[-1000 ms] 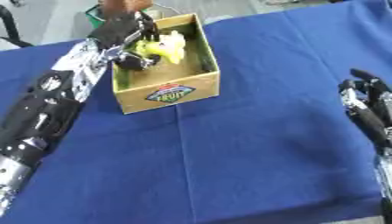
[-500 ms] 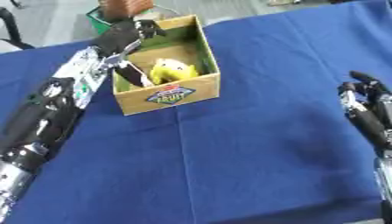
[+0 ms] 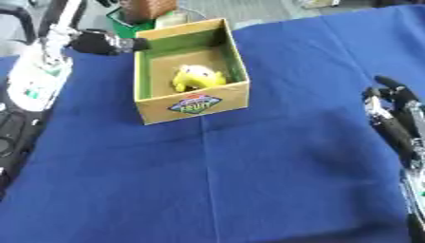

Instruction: Pick up objects on the table and place them in the box.

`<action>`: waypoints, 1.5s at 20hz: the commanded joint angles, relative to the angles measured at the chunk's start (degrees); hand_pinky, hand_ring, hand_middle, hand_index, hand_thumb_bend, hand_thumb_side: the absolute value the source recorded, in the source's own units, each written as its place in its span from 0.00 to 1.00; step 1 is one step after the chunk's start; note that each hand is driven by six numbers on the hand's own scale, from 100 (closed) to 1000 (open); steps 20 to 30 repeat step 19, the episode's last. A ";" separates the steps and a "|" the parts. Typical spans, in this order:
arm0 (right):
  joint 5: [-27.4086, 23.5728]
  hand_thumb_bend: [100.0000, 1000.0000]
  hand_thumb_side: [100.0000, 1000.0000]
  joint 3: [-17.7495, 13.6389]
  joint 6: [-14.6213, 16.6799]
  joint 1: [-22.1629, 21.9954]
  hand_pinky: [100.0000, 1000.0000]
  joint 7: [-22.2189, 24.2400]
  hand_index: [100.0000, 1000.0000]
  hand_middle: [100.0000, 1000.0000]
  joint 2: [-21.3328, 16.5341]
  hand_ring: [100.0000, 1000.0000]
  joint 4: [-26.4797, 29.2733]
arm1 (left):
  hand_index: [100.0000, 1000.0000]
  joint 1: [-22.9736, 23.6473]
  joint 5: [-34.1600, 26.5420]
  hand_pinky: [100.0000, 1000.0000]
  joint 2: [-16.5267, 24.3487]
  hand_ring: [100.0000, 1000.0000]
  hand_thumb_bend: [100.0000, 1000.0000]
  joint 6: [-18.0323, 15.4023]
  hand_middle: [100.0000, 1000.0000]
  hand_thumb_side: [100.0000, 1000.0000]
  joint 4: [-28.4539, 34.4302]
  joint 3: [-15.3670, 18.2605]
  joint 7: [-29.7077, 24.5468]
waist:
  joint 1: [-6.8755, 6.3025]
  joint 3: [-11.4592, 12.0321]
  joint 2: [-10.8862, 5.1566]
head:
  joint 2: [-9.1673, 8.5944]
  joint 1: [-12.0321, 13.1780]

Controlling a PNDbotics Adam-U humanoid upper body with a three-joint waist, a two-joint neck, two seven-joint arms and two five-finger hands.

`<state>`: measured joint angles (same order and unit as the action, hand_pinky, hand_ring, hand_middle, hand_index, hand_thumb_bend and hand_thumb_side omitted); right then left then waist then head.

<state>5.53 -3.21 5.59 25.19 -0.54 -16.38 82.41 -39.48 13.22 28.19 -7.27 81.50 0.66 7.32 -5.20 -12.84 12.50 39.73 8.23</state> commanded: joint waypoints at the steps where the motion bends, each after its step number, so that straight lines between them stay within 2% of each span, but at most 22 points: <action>1: 0.57 0.00 0.50 -0.69 0.02 0.74 0.72 -0.48 0.88 0.61 -0.94 0.88 1.57 | 0.73 3.84 -10.51 0.52 1.53 0.53 0.79 3.88 0.55 0.36 4.43 4.85 3.65 | 0.50 0.62 -1.01 | -0.44 -0.56; 4: 0.66 0.00 0.50 -0.97 -0.04 0.77 0.72 -0.80 0.88 0.61 -1.04 0.88 1.64 | 0.72 9.48 -16.66 0.51 -0.01 0.53 0.77 5.37 0.55 0.36 5.40 7.77 5.96 | 0.61 1.24 -0.89 | -0.39 -0.85; 7: 0.51 0.00 0.50 -1.15 -0.08 0.66 0.72 -1.03 0.88 0.61 -1.11 0.88 1.66 | 0.71 14.39 -21.14 0.51 -1.58 0.52 0.75 5.66 0.54 0.35 6.05 9.21 6.03 | 0.74 1.65 -0.73 | -0.35 -1.10; 12: 0.53 0.00 0.50 -1.30 -0.08 0.72 0.72 -1.22 0.88 0.61 -1.22 0.88 1.58 | 0.71 19.27 -24.17 0.50 -3.92 0.52 0.73 6.01 0.53 0.34 8.45 10.94 5.31 | 1.14 2.52 -0.50 | 0.15 -1.12; 19: 0.51 0.00 0.50 -1.42 -0.06 0.69 0.72 -1.40 0.88 0.61 -1.13 0.88 1.64 | 0.71 22.16 -24.77 0.50 -5.84 0.51 0.72 6.34 0.52 0.34 12.32 11.37 5.07 | 1.33 3.25 -0.34 | 0.52 -0.95; 30: 0.51 0.00 0.50 -1.42 -0.06 0.69 0.72 -1.40 0.88 0.61 -1.13 0.88 1.64 | 0.71 22.16 -24.77 0.50 -5.84 0.51 0.72 6.34 0.52 0.34 12.32 11.37 5.07 | 1.33 3.25 -0.34 | 0.52 -0.95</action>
